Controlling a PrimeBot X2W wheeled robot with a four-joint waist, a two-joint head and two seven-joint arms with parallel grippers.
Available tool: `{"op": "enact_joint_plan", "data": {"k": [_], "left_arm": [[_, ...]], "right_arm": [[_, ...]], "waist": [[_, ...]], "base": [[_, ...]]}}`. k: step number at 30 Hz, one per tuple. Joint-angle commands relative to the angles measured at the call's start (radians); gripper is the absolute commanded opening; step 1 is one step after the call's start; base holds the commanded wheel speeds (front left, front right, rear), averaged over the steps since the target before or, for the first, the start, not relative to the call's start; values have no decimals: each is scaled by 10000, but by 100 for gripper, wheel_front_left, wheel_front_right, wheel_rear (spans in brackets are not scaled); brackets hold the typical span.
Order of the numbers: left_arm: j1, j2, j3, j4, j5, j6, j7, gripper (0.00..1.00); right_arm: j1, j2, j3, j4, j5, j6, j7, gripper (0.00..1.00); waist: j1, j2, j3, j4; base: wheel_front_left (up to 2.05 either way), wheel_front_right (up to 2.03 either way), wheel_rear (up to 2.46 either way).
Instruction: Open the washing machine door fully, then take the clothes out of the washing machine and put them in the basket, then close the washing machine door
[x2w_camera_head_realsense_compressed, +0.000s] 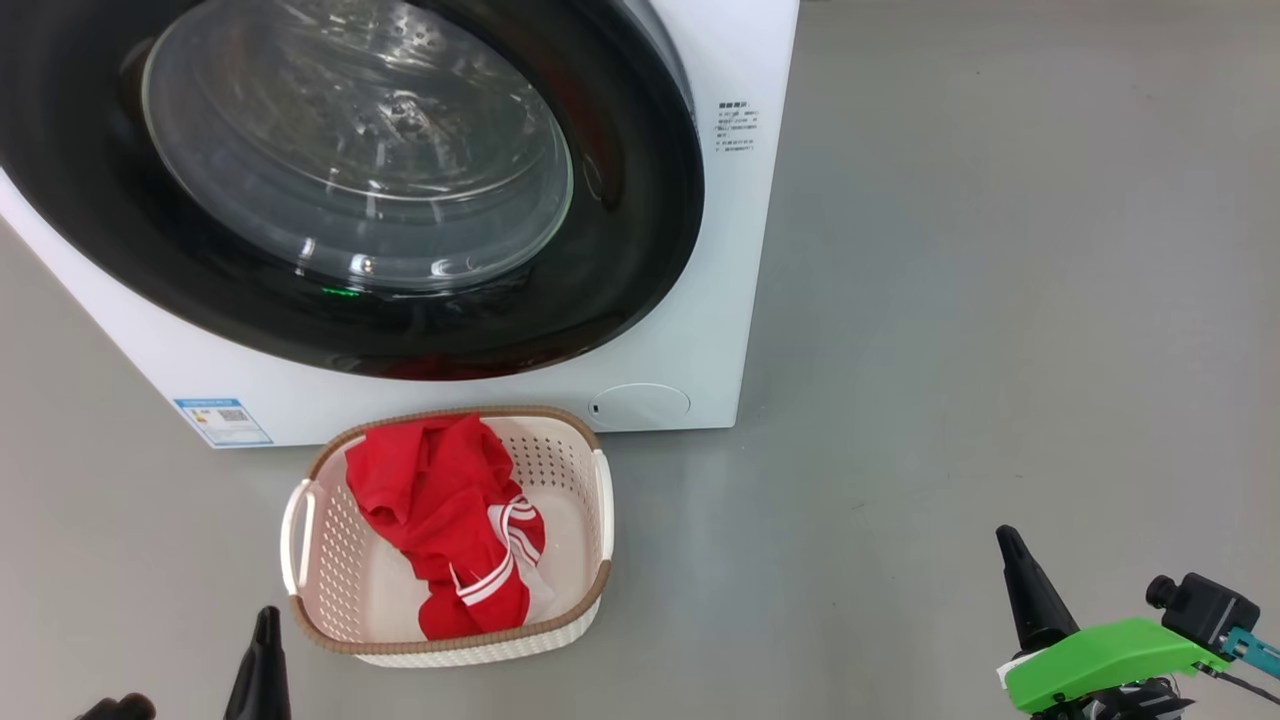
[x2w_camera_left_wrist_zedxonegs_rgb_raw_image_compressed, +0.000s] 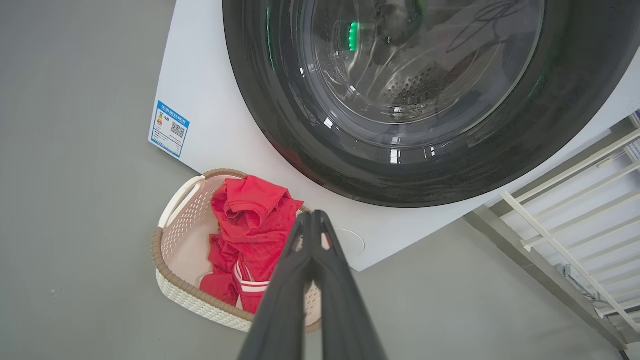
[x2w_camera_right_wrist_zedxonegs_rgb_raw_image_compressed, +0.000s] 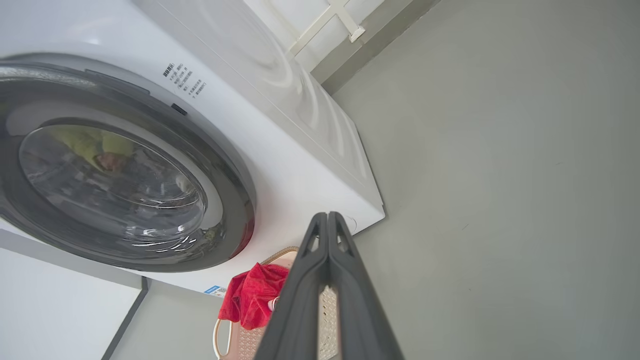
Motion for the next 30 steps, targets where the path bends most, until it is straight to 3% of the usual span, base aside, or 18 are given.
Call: {"op": "enact_joint_plan", "data": {"k": [1,30], "left_arm": [[-400,161,213,-285,-271,-12,64,0],[-602,148,490,-436,-3352,-20,887,0]], "right_arm": [[-58,-14,-12,-305,241,-7,60,0],[14,221,-482,-824,2943,-12,914,0]], "waist": [[-1,0,-14,1],[-1,0,-307,13]], "base": [[0,0,0],[0,0,0]]}}
